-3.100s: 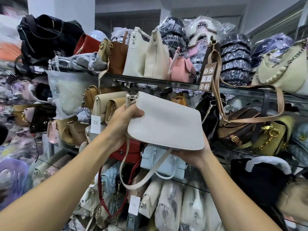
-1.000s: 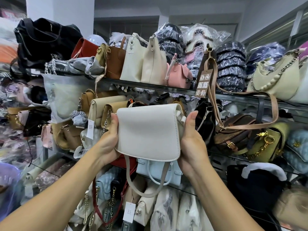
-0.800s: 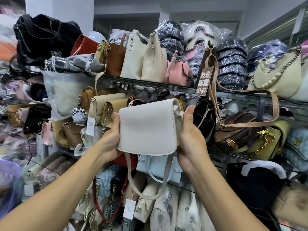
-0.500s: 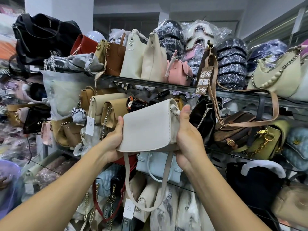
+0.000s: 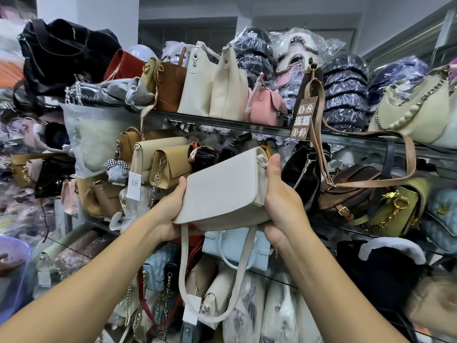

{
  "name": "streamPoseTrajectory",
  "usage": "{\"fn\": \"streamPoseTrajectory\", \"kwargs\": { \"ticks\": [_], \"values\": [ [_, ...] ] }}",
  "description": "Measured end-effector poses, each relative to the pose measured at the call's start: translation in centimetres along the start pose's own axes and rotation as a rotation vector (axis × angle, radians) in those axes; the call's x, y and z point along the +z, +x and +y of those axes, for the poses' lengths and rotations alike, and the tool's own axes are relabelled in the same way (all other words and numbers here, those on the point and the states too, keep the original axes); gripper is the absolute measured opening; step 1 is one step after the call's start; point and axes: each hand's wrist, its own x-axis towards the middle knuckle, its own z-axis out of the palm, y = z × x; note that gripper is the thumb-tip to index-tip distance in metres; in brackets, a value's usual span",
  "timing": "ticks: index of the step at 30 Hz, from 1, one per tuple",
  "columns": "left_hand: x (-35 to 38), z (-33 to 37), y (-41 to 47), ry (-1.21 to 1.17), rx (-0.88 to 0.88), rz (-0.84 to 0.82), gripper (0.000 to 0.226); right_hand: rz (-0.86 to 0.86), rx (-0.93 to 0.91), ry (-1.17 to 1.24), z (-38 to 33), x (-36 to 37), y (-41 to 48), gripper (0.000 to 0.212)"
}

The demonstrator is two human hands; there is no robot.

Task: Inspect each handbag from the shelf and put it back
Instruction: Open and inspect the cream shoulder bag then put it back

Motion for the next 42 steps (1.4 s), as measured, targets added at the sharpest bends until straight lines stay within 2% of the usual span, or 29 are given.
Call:
{"fn": "streamPoseTrajectory", "kwargs": {
  "ticks": [4, 11, 15, 18, 22, 27, 31, 36, 39, 42],
  "values": [
    [0.1, 0.9, -0.7, 0.023, -0.010, -0.010, 0.052, 0.000, 0.038, 0.019, -0.4, -0.8, 0.9, 0.060],
    [0.6, 3.0, -2.4, 0.101, -0.007, -0.094, 0.053, 0.035, 0.209, 0.179, -0.4, -3.3, 3.8, 0.057],
    [1.2, 4.1, -3.4, 0.115, -0.002, -0.143, 0.052, 0.016, 0.333, 0.287, -0.3, -4.4, 4.6, 0.045],
    [1.6, 4.5, -3.7, 0.115, 0.014, -0.145, 0.050, 0.034, 0.369, 0.255, 0.7, -5.1, 5.7, 0.035],
    [2.1, 4.5, -4.0, 0.089, 0.013, -0.164, 0.049, 0.085, 0.441, 0.186, 2.0, -6.0, 6.6, 0.034],
    [2.8, 4.4, -4.3, 0.075, 0.020, -0.227, 0.045, 0.121, 0.502, 0.201, 3.7, -6.7, 7.1, 0.014],
    [3.4, 4.3, -4.7, 0.096, 0.030, -0.269, 0.046, 0.144, 0.579, 0.226, 4.7, -7.5, 8.0, 0.026],
    [3.7, 4.3, -5.1, 0.121, 0.034, -0.276, 0.048, 0.130, 0.605, 0.250, 5.1, -7.8, 8.2, 0.029],
    [3.5, 4.2, -4.9, 0.140, 0.058, -0.255, 0.050, 0.140, 0.568, 0.283, 5.2, -7.7, 8.1, 0.030],
    [3.0, 3.8, -4.2, 0.145, 0.077, -0.211, 0.051, 0.183, 0.425, 0.269, 5.3, -7.5, 8.4, 0.022]
  ]
}}
